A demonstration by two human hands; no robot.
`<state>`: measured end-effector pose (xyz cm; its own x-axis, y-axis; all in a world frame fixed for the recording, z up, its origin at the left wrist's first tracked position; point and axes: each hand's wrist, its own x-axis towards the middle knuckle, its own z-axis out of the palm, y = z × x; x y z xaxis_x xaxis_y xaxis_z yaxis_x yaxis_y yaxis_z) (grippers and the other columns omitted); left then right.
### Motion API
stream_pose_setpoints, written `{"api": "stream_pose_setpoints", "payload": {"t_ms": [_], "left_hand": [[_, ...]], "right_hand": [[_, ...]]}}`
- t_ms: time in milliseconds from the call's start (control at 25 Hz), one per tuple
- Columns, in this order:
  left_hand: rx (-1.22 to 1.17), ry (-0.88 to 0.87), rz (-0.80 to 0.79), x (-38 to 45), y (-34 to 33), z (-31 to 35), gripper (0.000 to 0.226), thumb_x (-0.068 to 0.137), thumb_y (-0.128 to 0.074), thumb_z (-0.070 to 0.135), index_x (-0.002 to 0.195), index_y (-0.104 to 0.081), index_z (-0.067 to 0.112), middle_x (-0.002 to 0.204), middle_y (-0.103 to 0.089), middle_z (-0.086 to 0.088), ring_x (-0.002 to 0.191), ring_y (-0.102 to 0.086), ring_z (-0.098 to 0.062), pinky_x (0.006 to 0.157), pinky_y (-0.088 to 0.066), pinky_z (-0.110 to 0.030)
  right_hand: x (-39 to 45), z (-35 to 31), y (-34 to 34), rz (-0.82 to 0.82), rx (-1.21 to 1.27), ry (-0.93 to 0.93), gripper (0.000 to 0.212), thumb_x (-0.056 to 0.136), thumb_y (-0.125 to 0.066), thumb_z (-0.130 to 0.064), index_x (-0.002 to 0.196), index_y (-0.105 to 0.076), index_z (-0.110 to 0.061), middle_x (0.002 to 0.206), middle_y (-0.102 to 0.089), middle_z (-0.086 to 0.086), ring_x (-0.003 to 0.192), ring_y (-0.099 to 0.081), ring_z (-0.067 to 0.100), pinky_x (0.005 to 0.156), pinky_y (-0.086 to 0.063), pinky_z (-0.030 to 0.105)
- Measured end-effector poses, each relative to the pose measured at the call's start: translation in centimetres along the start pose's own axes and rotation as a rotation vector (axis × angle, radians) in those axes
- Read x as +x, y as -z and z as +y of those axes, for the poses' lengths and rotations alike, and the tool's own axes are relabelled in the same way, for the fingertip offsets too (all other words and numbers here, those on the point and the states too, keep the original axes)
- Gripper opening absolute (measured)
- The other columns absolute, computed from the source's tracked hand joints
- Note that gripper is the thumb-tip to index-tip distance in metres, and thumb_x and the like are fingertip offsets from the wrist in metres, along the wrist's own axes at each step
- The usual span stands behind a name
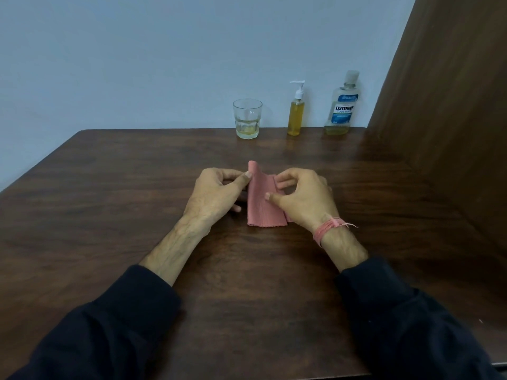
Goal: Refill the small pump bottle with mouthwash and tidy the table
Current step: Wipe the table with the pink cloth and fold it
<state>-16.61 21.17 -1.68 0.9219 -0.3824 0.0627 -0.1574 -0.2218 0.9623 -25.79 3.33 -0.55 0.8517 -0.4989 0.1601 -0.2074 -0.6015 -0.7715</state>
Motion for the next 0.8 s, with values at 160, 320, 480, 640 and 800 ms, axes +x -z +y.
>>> {"api": "stream_pose_setpoints", "payload": {"t_ms": [160, 320, 480, 640, 800], "left_hand": [[0.0, -0.003, 0.0, 0.07, 0.09, -0.14, 0.019, 0.107, -0.077, 0.046, 0.107, -0.087, 0.03, 0.093, -0.088, 0.01, 0.088, -0.086, -0.008, 0.059, -0.06, -0.019], [0.002, -0.005, -0.002, 0.03, 0.01, -0.13, 0.018, 0.108, -0.076, 0.044, 0.108, -0.086, 0.03, 0.093, -0.088, 0.011, 0.089, -0.085, -0.007, 0.058, -0.059, -0.018], [0.012, 0.0, 0.003, 0.0, 0.0, -0.07, 0.016, 0.108, -0.077, 0.043, 0.109, -0.086, 0.03, 0.092, -0.087, 0.011, 0.088, -0.085, -0.007, 0.059, -0.06, -0.019], [0.017, -0.004, 0.019, -0.03, -0.07, -0.11, 0.015, 0.107, -0.079, 0.041, 0.108, -0.086, 0.028, 0.09, -0.087, 0.01, 0.086, -0.085, -0.007, 0.058, -0.061, -0.018], [0.019, -0.01, 0.032, -0.13, -0.04, -0.12, 0.015, 0.106, -0.08, 0.039, 0.112, -0.084, 0.026, 0.091, -0.087, 0.011, 0.086, -0.085, -0.007, 0.059, -0.061, -0.018]], "right_hand": [[-0.14, -0.06, -0.38, -0.002, -0.079, 0.008, 0.04, 0.079, -0.096, -0.041, 0.112, -0.073, -0.037, 0.094, -0.072, -0.021, 0.091, -0.068, -0.004, 0.069, -0.043, 0.014], [-0.15, 0.02, -0.17, -0.012, 0.013, -0.029, 0.039, 0.077, -0.099, -0.035, 0.106, -0.073, -0.039, 0.088, -0.076, -0.02, 0.088, -0.067, -0.008, 0.068, -0.04, 0.012], [-0.17, -0.05, -0.32, 0.015, -0.017, -0.009, 0.038, 0.08, -0.097, -0.033, 0.105, -0.071, -0.041, 0.081, -0.075, -0.02, 0.085, -0.063, -0.011, 0.067, -0.032, 0.011], [-0.32, -0.05, -0.48, 0.054, -0.228, 0.084, 0.036, 0.083, -0.092, -0.047, 0.109, -0.067, -0.042, 0.079, -0.071, -0.02, 0.082, -0.063, -0.004, 0.071, -0.045, 0.022], [-0.35, -0.04, -0.77, 0.012, -0.188, 0.125, 0.032, 0.087, -0.091, -0.034, 0.11, -0.07, -0.04, 0.083, -0.072, -0.022, 0.086, -0.065, -0.006, 0.079, -0.05, 0.019]]}}
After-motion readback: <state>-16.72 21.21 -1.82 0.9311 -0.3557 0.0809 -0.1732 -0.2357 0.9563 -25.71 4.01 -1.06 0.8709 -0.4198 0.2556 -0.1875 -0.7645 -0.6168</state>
